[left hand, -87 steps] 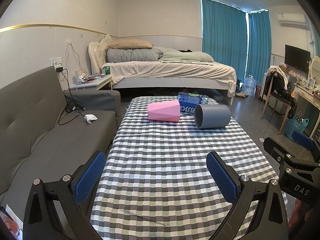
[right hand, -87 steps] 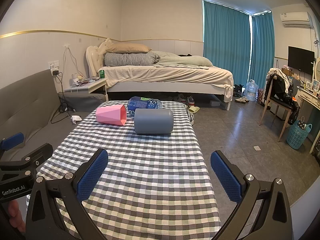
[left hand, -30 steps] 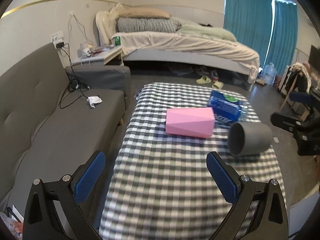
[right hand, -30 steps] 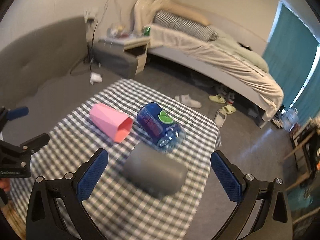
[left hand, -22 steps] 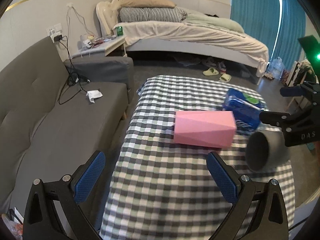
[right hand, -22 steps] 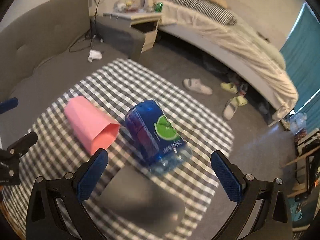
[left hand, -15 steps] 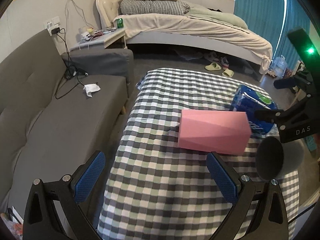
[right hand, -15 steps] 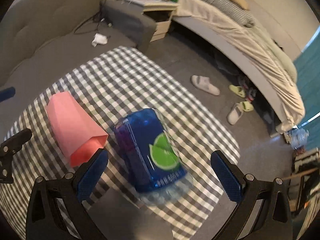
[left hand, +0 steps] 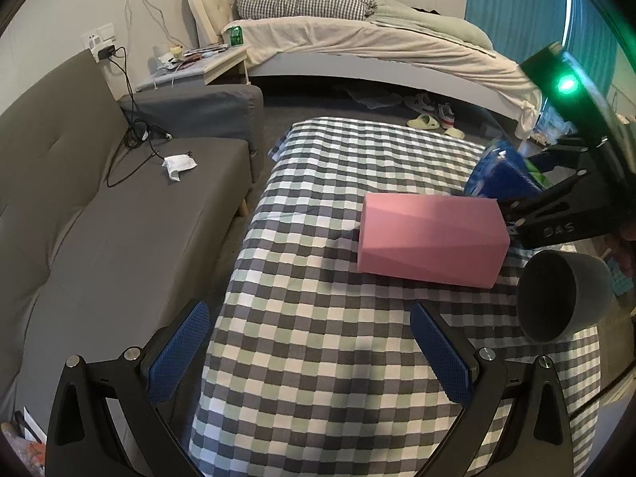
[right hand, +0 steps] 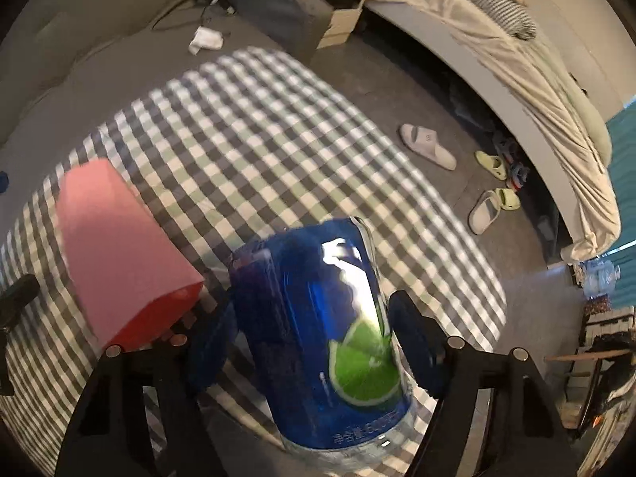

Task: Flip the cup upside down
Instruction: 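Lift the blue bottle with the right gripper and carry it toward the left gripper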

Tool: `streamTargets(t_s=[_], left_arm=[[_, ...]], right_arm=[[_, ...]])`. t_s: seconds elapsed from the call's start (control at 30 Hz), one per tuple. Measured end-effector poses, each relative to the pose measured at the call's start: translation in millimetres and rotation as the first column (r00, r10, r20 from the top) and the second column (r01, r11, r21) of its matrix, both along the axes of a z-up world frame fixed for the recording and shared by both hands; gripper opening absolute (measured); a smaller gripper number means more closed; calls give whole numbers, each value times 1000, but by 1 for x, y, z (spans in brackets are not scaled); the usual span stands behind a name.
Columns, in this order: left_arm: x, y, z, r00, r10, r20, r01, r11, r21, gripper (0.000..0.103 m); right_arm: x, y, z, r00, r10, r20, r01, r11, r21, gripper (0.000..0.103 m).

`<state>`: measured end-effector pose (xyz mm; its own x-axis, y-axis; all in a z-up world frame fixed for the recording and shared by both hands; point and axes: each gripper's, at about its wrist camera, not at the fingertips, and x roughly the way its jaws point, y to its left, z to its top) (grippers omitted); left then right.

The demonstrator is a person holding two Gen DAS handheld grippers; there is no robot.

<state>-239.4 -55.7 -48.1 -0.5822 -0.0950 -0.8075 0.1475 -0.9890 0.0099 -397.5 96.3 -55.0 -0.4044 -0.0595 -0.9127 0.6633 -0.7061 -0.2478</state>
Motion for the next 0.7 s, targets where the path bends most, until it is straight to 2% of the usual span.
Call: streamTargets(t_s=[0.2,0.3,0.47,0.57,0.7], left_arm=[[12,4,32,999,2,-50,-2,1000,7,103],[26,7,60,995,-2,-105,3,1000,8,103],[58,5,105,980,-10,-197,13,1000,18,103],[82,2,122,971,-8,-239,15,1000,26,103],[119,-4,126,960,-9,-281,17,1000,24,103]], right_arm=[[28,13,70,995,-62,-82,56,996,-73,72],[57,18,114,987,-89,-136,75,992,-104,72],[116,23,168,974,-119,-193,89,983,-159,72],[157,22,184,979,-116,-170,83,978,-193,72],[225,15,175,987,-95,-132,68,979,-191,72]])
